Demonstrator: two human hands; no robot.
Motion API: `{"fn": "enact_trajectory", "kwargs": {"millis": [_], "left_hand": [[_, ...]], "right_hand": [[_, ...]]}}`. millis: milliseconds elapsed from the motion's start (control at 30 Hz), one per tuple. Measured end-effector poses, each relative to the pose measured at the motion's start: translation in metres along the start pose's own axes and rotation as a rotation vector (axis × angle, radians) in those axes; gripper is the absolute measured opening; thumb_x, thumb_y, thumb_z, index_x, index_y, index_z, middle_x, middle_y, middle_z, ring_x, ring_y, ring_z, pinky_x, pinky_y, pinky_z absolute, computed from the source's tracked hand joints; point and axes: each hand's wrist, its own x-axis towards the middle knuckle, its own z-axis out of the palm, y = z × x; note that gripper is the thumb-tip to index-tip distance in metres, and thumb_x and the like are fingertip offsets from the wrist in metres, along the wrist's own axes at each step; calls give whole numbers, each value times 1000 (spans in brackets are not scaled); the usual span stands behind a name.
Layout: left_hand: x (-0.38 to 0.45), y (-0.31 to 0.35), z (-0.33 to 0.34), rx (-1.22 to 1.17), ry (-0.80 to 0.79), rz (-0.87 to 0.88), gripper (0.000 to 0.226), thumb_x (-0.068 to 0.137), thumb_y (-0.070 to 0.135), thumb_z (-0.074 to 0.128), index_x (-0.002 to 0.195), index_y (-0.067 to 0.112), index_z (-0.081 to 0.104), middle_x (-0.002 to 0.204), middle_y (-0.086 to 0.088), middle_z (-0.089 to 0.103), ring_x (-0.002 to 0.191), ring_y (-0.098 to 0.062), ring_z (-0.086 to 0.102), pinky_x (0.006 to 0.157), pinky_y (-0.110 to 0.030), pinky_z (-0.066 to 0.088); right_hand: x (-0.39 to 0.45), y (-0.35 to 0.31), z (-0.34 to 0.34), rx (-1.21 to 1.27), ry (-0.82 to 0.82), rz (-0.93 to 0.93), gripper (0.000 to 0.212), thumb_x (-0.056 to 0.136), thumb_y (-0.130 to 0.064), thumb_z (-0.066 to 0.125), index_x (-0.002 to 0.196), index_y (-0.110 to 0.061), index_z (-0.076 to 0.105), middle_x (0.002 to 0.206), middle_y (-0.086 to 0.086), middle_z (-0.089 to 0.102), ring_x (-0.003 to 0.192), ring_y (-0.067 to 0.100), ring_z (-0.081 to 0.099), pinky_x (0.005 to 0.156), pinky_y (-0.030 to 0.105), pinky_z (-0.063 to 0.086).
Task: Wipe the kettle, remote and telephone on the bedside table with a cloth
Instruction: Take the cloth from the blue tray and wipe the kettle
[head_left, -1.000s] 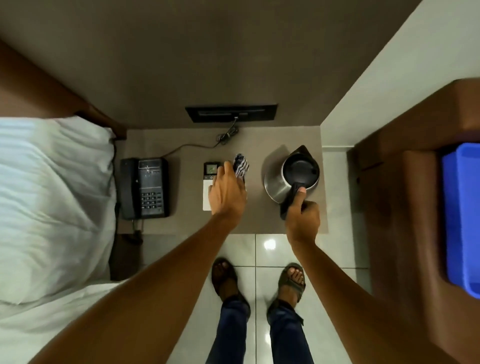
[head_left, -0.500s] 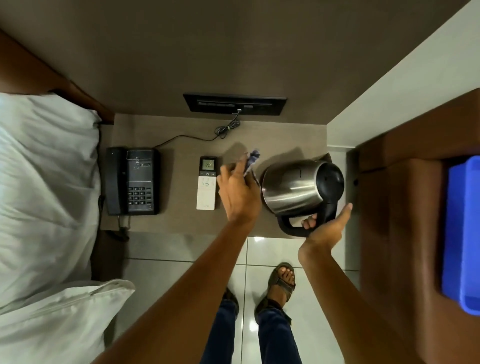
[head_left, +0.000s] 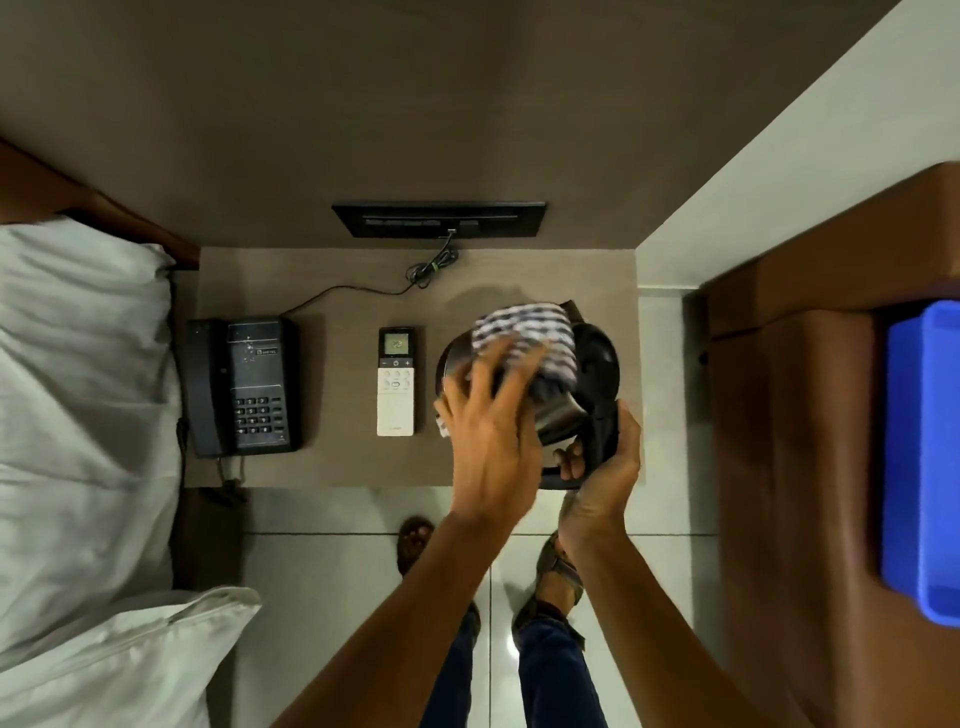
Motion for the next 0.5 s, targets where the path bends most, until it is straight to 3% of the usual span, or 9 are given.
{"fn": "enact_trajectory", "kwargs": {"millis": [67, 133, 233, 267, 333, 400, 467, 500], "left_hand": [[-31, -4, -1, -5, -60, 122, 60, 98, 23, 41, 150, 51, 37, 165, 23, 21, 144, -4, 15, 110, -46, 36], [-43, -18, -6, -61, 1, -2, 57, 98, 20, 41, 150, 45, 42, 162, 21, 27, 137, 4, 19, 109, -47, 42], [-7, -12, -7, -172, 159, -353, 47, 97, 17, 43, 141, 29, 56, 150, 0, 49, 131, -21, 39, 103, -59, 45], [8, -1, -6, -145, 175, -340, 47, 95, 18, 42, 138, 29, 57, 147, 1, 52, 130, -25, 40, 103, -60, 43], [17, 20, 2, -4, 120, -71, 45, 93, 22, 43, 134, 34, 56, 147, 5, 51, 135, -27, 39, 105, -57, 41], [-5, 26, 9, 68, 11, 179, 41, 96, 24, 44, 134, 36, 53, 153, 6, 44, 141, -28, 33, 109, -53, 39], [-39, 15, 4, 74, -58, 177, 44, 94, 22, 44, 134, 36, 52, 157, 5, 40, 143, -25, 29, 109, -54, 40], [-52, 7, 0, 61, -42, 99, 46, 92, 20, 43, 133, 37, 52, 155, 5, 41, 141, -21, 30, 106, -55, 43]], "right_hand": [[1, 1, 0, 31, -4, 17, 48, 90, -65, 61, 110, -26, 80, 89, 2, 73, 76, 16, 68, 67, 30, 52], [4, -3, -4, 24, 1, 13, 41, 88, -65, 63, 92, -28, 80, 72, 0, 67, 64, 15, 62, 60, 27, 49], [7, -6, -10, -15, -18, 23, 37, 92, -61, 64, 75, -29, 75, 55, -3, 50, 45, 11, 47, 45, 23, 41], [7, -6, -12, -17, -35, 29, 37, 92, -60, 64, 76, -28, 75, 55, -3, 51, 44, 11, 46, 44, 22, 40], [8, -6, -13, 21, -87, 27, 39, 91, -61, 64, 87, -24, 78, 60, -1, 59, 46, 11, 53, 45, 22, 44], [8, -6, -13, 92, -126, 27, 48, 92, -62, 60, 108, -21, 80, 87, 6, 77, 71, 19, 72, 66, 29, 58], [8, -7, -16, 100, -98, 33, 58, 93, -64, 57, 126, -21, 76, 116, 9, 80, 103, 27, 76, 92, 38, 59], [7, -9, -17, 82, -83, 30, 58, 91, -66, 58, 123, -21, 77, 110, 8, 80, 100, 27, 76, 89, 37, 58]]}}
